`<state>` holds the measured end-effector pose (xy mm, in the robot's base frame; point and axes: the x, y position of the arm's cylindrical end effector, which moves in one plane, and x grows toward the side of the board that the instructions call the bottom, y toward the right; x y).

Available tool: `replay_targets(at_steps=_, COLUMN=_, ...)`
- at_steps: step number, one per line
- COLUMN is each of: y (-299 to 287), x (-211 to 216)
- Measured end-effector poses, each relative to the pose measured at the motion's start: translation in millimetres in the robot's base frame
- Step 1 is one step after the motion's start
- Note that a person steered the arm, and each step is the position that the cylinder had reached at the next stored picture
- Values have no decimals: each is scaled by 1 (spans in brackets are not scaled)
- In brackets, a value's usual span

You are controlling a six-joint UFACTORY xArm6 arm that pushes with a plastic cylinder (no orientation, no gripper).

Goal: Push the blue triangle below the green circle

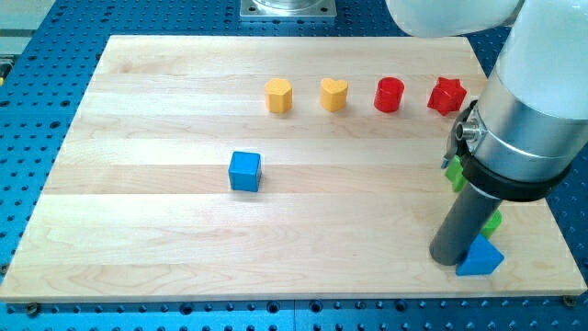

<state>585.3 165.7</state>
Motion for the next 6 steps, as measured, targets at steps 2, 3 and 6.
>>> replay_targets(at_steps=2, y=-18, x=32)
replay_targets(at_steps=3, y=-19, x=21)
replay_targets(at_steps=6, y=-13, x=21)
